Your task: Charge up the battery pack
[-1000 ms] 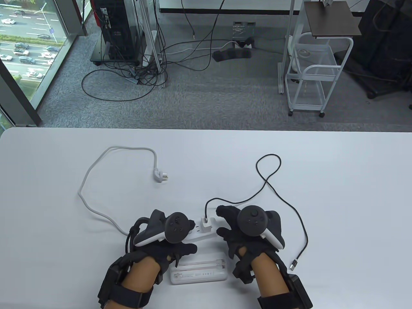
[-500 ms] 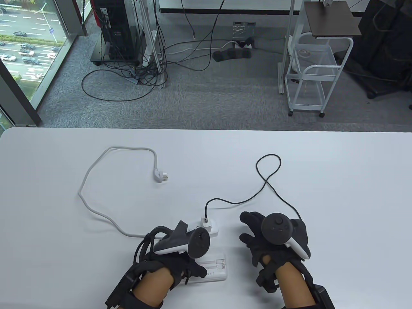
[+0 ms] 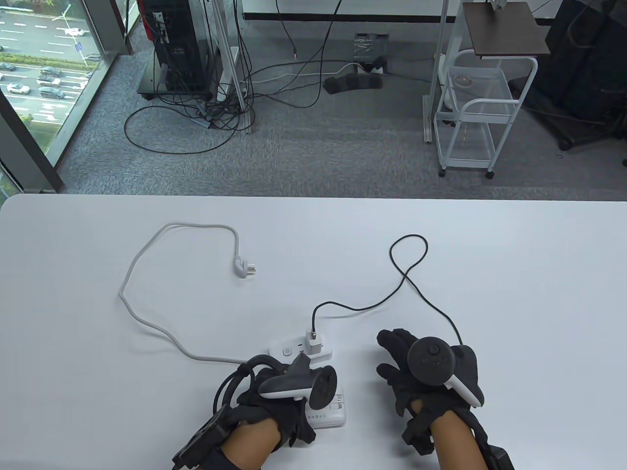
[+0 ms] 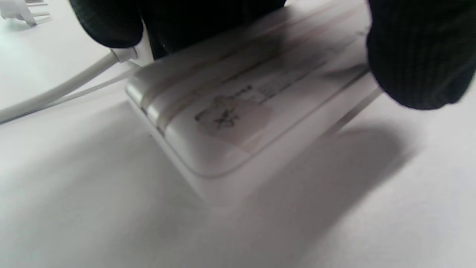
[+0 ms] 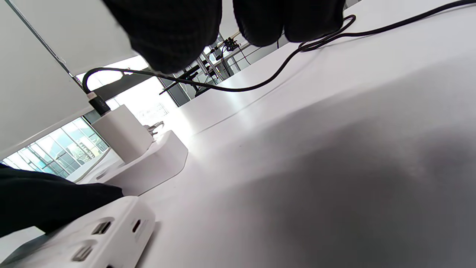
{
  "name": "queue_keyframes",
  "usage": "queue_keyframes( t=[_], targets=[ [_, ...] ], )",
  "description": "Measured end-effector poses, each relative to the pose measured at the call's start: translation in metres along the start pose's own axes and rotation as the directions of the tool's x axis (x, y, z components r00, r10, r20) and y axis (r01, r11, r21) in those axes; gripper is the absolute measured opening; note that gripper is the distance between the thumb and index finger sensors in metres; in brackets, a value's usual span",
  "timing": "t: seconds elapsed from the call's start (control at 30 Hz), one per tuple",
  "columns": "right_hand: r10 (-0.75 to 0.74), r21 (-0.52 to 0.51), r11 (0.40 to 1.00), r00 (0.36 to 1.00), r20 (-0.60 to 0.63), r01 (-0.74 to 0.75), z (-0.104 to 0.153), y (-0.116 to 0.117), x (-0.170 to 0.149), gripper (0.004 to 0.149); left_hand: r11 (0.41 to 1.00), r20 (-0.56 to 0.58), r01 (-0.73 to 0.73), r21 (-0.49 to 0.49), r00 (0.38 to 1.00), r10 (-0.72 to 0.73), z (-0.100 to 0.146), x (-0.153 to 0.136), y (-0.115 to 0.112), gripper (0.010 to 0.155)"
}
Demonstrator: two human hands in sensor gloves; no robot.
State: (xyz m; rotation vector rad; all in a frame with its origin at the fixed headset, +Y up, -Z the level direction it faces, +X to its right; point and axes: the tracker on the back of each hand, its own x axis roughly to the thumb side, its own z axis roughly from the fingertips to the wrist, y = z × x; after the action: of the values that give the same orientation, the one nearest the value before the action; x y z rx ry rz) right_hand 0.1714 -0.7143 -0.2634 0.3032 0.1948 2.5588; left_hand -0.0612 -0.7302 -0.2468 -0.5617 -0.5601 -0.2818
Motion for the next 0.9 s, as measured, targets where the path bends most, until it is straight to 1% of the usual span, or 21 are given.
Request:
queue_keyframes(
  t=[0.27,0.37,0.5,0.6,0.77,0.83,0.9],
  targets=[
    [-0.015,0.012,1.000,1.000,-0.014,0.015,-0.002,0.000,-0.007,0.066,0.994,-0.020,0.100,0.043,0.995,-0.099,-0.002,0.006,-0.001,0.105],
    [-0.019,0.006,1.000,1.000,-0.012,0.019,-0.002,-0.002,-0.007,0.066,0.988,-0.007,0.138,0.073,0.990,-0.138,-0.002,0.007,-0.002,0.107],
    [-0.018,0.004,1.000,1.000,-0.012,0.018,-0.001,-0.002,-0.008,0.066,0.980,0.036,0.158,0.120,0.986,-0.163,-0.002,0.006,-0.002,0.105],
    [-0.014,0.003,1.000,1.000,-0.013,0.014,-0.001,-0.002,-0.009,0.066,0.975,0.076,0.157,0.157,0.982,-0.171,-0.003,0.004,-0.002,0.103],
    [-0.003,0.003,1.000,1.000,-0.029,0.003,-0.002,-0.005,-0.015,0.065,0.971,0.108,0.150,0.186,0.979,-0.172,-0.003,0.003,-0.002,0.103],
    [0.004,0.003,1.000,0.999,-0.043,-0.003,-0.002,-0.008,-0.019,0.064,0.976,0.126,0.118,0.183,0.982,-0.143,-0.003,0.001,0.000,0.103],
    [0.018,-0.006,1.000,0.998,-0.057,-0.019,-0.001,-0.011,-0.023,0.063,0.983,0.139,0.056,0.175,0.987,-0.081,0.000,-0.004,0.002,0.103]
  ],
)
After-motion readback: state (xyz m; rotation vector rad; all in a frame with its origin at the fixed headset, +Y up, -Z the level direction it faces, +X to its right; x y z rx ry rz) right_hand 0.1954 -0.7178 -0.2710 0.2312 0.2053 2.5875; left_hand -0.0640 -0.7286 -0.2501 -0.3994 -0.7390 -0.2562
